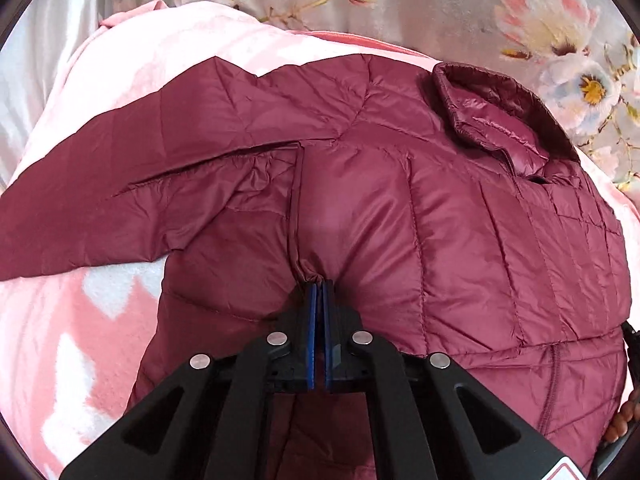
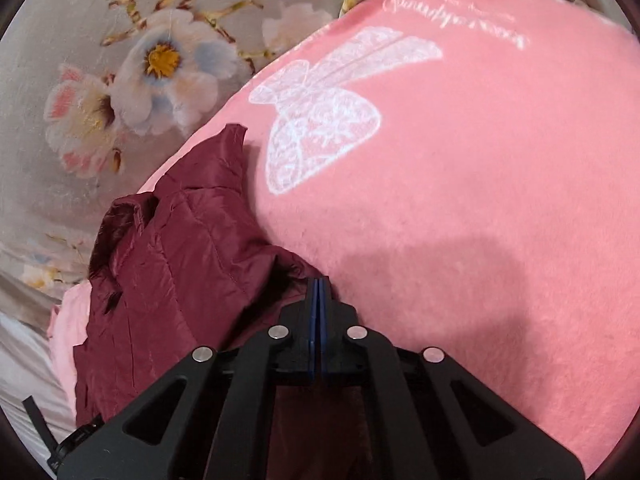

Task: Fold large clothes

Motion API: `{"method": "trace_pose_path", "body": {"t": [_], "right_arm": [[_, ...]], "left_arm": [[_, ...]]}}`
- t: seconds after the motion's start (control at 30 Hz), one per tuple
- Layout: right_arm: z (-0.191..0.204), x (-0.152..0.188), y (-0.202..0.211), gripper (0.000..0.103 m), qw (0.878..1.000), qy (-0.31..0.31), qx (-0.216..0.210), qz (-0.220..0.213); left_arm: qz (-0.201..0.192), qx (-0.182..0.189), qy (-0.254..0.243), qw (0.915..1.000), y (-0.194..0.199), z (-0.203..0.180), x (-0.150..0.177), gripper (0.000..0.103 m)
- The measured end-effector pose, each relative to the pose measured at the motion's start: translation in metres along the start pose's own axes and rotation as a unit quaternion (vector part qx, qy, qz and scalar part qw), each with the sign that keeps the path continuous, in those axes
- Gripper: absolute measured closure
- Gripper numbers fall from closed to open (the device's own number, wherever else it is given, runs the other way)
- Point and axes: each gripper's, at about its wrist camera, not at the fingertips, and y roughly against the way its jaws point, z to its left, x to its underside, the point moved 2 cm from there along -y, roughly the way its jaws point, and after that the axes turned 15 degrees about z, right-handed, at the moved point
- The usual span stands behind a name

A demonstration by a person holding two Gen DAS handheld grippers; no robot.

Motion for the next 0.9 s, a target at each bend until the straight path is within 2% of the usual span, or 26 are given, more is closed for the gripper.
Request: {"method": "trace_pose_path", "body": {"t": [0.1, 0.13, 0.17, 0.2, 0.33, 0.4, 0.47, 0.5, 0.53, 0.6, 0.63, 0.7, 0.73, 0.77, 0.9], "right_arm": [[0.03, 0.0, 0.018, 0.095, 0.999, 0.04, -0.024, -0.007], [0.037, -0.001, 0.02, 0.075, 0.999, 0.045, -0.03, -0.006], [0.042, -0.002, 0.02, 0.063, 0.999, 0.042, -0.033, -0.005], [0.043, -0.001, 0.019, 0.046, 0.999, 0.028, -0.039, -0.004], [0.02, 0.001, -0.004, 0.044, 0.995, -0.049, -0.077, 0.036], [0.019, -0.004, -0.02, 0.047, 0.993, -0.057, -0.093, 0.045], [0.025, -0.008, -0.023, 0.073, 0.99, -0.045, -0.128, 0.047], [0.026, -0.009, -0.018, 0.097, 0.988, -0.045, -0.141, 0.041], [0.026, -0.008, -0.01, 0.101, 0.988, -0.044, -0.146, 0.029], [0.025, -0.006, 0.014, 0.103, 0.993, -0.021, -0.116, -0.013], [0.025, -0.005, 0.015, 0.103, 0.995, -0.012, -0.097, -0.017], [0.02, -0.002, 0.001, 0.103, 0.999, 0.001, -0.045, 0.004], [0.017, 0.001, -0.014, 0.103, 0.999, 0.001, -0.022, 0.029], [0.016, 0.002, -0.018, 0.103, 0.999, 0.004, -0.015, 0.036], [0.034, 0.004, -0.008, 0.1, 0.998, 0.045, 0.043, 0.032]], "left_arm": [[0.004, 0.011, 0.002, 0.9999, 0.007, 0.004, -0.003, 0.098], [0.001, 0.01, 0.002, 0.9999, 0.009, 0.003, -0.003, 0.098], [0.001, 0.01, 0.002, 0.9999, 0.011, 0.003, -0.001, 0.098], [0.005, 0.014, 0.004, 0.9999, 0.01, 0.003, -0.001, 0.098], [0.019, 0.04, 0.004, 0.999, 0.008, -0.002, 0.005, 0.098], [0.025, 0.048, 0.0, 0.9985, 0.007, -0.006, 0.005, 0.097], [0.03, 0.057, -0.009, 0.9979, 0.006, -0.011, 0.006, 0.099], [0.034, 0.061, -0.017, 0.9974, 0.007, -0.014, 0.006, 0.102], [0.03, 0.063, -0.023, 0.9973, 0.011, -0.016, 0.008, 0.103], [0.017, 0.049, -0.034, 0.9981, 0.018, -0.018, 0.011, 0.103], [0.011, 0.038, -0.042, 0.9984, 0.019, -0.018, 0.013, 0.103], [0.026, 0.037, -0.049, 0.9977, 0.011, -0.021, 0.016, 0.102], [0.033, 0.027, -0.051, 0.9978, 0.004, -0.023, 0.019, 0.102], [0.027, 0.015, -0.055, 0.998, 0.001, -0.025, 0.021, 0.102], [0.012, -0.021, -0.065, 0.9976, 0.004, -0.029, 0.027, 0.1]]}}
